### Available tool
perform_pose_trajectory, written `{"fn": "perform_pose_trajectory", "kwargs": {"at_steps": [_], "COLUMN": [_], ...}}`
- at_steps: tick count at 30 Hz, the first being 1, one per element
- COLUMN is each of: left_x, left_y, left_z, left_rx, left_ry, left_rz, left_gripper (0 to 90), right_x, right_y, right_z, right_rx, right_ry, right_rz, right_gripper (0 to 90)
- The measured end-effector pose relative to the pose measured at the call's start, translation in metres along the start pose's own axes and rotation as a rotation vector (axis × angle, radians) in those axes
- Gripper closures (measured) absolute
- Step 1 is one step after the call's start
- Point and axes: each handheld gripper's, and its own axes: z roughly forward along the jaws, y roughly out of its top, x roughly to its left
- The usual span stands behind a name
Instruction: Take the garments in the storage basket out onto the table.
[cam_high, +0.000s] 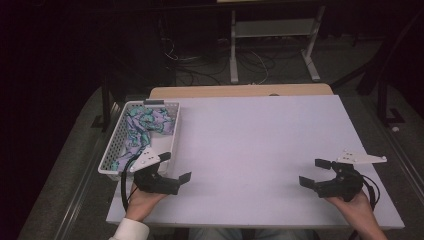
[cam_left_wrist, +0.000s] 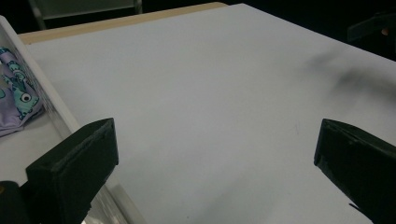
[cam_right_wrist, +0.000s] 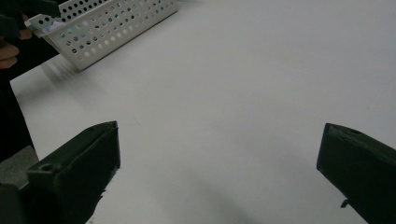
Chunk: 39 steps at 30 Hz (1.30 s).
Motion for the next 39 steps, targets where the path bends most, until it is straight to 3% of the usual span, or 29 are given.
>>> {"fn": "perform_pose_trajectory", "kwargs": {"at_steps": [22,35,39], "left_x": [0.008,0.025,0.036], "left_y": [0.025,0.031,0.032], "left_z": [-0.006,-0.013,-0.018], "left_rx": [0.016,0.028,0.025], "left_ry": [0.029,0.062,0.08], "left_rz": [-0.006,-0.029,-0.047], "left_gripper": [0.0,0.0,0.0], "right_x": [0.001,0.001,0.001], "right_y": [-0.001,-0.001,-0.001], "right_z": [0.002,0.002,0.002], "right_rx": [0.01,0.013,0.013], "right_ry": [-0.003,-0.006,-0.007], "right_rz": [-0.006,-0.009,-0.009], "right_gripper": [0.0,0.0,0.0]}}
